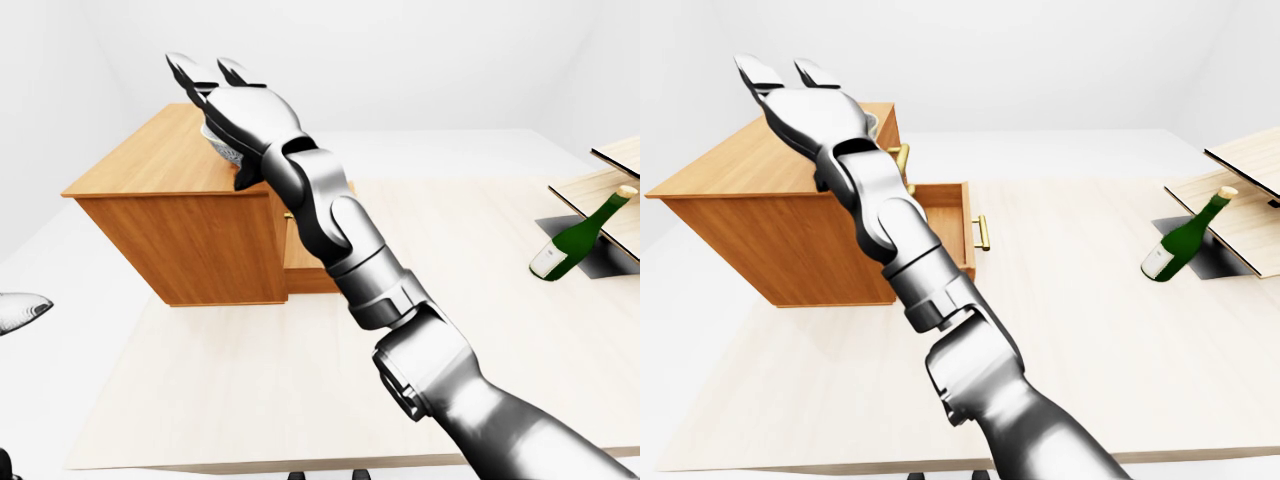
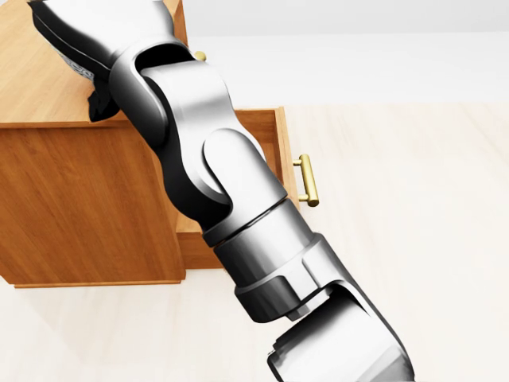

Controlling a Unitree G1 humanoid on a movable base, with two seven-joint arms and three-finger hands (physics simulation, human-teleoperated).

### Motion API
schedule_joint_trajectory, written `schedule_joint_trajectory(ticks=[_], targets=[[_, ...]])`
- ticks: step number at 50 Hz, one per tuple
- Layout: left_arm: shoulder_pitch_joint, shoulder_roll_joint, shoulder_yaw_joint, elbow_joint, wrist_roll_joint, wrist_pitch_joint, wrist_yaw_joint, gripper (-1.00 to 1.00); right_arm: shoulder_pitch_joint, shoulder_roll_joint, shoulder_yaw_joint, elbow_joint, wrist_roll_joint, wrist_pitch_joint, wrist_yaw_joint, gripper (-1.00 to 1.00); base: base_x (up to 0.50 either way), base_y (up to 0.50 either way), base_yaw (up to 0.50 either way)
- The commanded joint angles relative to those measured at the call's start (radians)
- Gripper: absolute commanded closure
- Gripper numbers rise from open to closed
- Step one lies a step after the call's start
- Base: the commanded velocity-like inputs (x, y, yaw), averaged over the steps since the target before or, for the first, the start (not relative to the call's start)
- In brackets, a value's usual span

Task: Put the bowl on top of the cabinet.

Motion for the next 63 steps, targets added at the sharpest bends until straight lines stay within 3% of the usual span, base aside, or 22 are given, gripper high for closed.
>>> schedule_joint_trajectory(ticks=[1,19,32,43,46,52,60,63], targets=[[-0.001,-0.010,-0.013,0.000,0.022,0.000,-0.010,-1.00,0.036,0.084,0.020,-0.128,0.095,0.000,0.116,-1.00,0.00,0.00,0.00],[-0.008,-0.008,-0.001,-0.003,0.017,0.000,-0.012,-1.00,0.006,0.086,0.006,-0.247,0.105,0.000,0.196,-1.00,0.00,0.00,0.00],[-0.004,-0.021,-0.022,-0.009,0.040,0.000,-0.019,-1.00,-0.129,0.023,-0.021,-0.456,0.168,0.000,0.336,-1.00,0.00,0.00,0.00],[-0.006,-0.027,-0.028,-0.008,0.052,0.000,-0.025,-1.00,-0.154,-0.063,-0.052,-0.551,0.211,0.000,0.395,-1.00,0.00,0.00,0.00],[-0.006,-0.028,-0.026,-0.010,0.052,0.000,-0.026,-1.00,-0.144,-0.098,-0.066,-0.505,0.248,0.000,0.354,-1.00,0.00,0.00,0.00],[-0.009,-0.024,-0.024,-0.001,0.051,0.000,-0.027,-1.00,-0.123,-0.208,-0.115,-0.161,0.380,0.000,0.139,-1.00,0.00,0.00,0.00],[-0.002,-0.031,-0.034,-0.010,0.059,0.000,-0.025,-1.00,-0.141,-0.315,-0.153,-0.043,0.492,0.000,0.070,-1.00,0.00,0.00,0.00],[-0.005,-0.030,-0.031,-0.012,0.060,0.000,-0.028,-1.00,-0.199,-0.354,-0.191,0.362,0.574,0.000,-0.082,-1.00,0.00,0.00,0.00]])
